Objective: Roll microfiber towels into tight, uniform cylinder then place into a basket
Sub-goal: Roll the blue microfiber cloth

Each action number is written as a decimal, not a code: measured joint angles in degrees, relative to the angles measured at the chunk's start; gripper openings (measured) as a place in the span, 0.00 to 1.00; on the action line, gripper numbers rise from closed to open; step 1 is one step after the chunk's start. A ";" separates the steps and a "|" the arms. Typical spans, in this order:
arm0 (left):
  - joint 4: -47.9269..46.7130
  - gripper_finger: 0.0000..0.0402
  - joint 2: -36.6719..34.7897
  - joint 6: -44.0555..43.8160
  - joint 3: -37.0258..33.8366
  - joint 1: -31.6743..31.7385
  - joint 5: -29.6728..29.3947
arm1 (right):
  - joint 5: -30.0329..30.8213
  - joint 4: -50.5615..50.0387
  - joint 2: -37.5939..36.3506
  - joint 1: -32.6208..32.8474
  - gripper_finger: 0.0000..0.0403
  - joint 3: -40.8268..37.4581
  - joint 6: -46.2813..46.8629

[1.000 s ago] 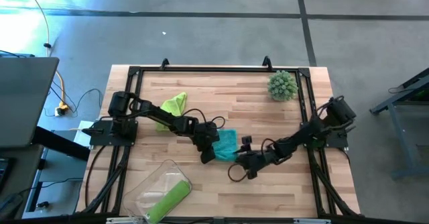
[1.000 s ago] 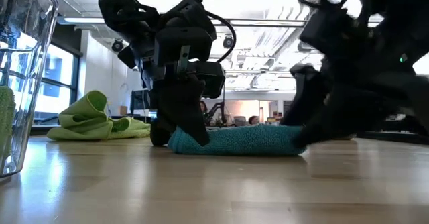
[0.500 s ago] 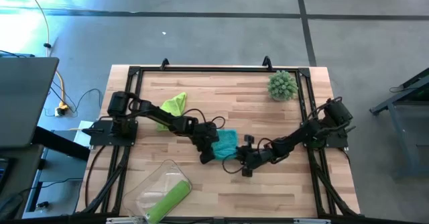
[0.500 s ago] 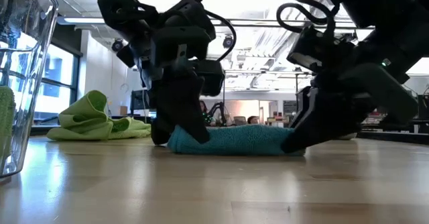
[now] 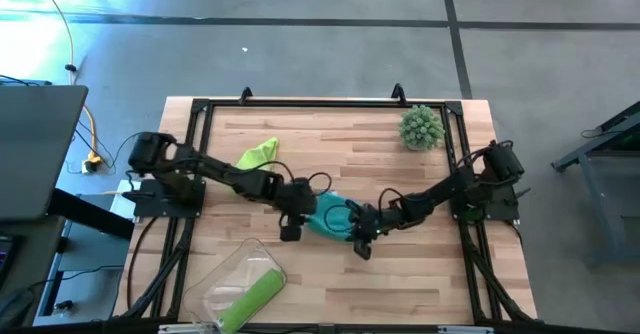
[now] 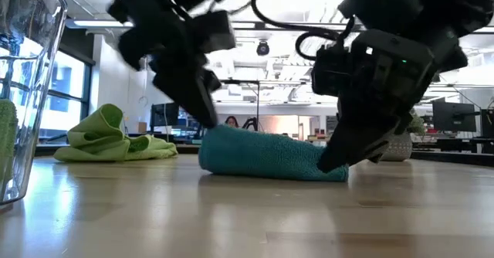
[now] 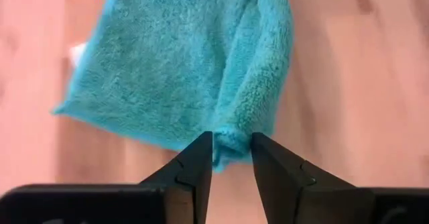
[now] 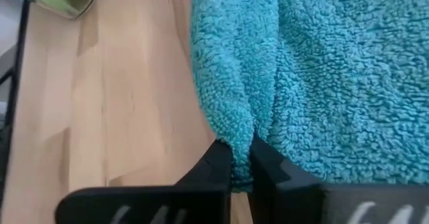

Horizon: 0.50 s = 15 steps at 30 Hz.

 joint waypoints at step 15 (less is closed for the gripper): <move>7.35 0.35 4.10 5.71 -0.10 -11.74 -13.76 | -3.35 0.86 0.05 -2.05 0.01 -0.24 1.32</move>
